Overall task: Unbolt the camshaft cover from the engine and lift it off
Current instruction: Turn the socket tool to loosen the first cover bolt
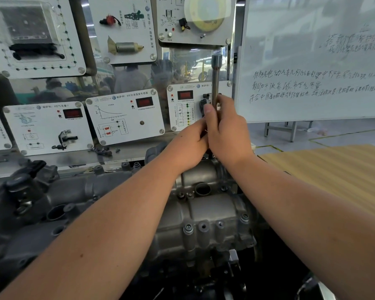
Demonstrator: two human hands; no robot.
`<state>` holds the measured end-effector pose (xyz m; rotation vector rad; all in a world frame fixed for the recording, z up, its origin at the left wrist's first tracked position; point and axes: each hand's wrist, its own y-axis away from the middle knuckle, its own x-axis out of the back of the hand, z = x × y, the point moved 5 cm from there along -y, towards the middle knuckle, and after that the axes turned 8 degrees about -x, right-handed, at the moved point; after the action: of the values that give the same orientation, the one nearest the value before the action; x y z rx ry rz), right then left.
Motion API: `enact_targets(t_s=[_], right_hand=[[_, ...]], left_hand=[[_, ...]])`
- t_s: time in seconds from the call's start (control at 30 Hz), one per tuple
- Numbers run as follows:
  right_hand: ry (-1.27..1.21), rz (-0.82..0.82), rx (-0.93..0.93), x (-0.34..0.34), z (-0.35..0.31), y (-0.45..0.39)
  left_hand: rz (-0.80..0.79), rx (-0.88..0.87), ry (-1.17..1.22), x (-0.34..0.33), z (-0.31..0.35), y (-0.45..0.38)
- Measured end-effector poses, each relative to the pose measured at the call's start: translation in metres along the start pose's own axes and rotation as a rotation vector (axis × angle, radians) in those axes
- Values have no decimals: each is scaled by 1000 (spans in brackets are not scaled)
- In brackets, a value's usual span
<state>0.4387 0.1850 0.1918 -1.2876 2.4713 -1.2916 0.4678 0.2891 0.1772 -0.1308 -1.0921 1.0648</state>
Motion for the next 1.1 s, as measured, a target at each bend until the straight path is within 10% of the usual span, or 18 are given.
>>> enact_targets(t_s=[1.1], right_hand=[[-1,13,19,-1,4,-2]], left_hand=[[22,-20,-14,0,-3,-2]])
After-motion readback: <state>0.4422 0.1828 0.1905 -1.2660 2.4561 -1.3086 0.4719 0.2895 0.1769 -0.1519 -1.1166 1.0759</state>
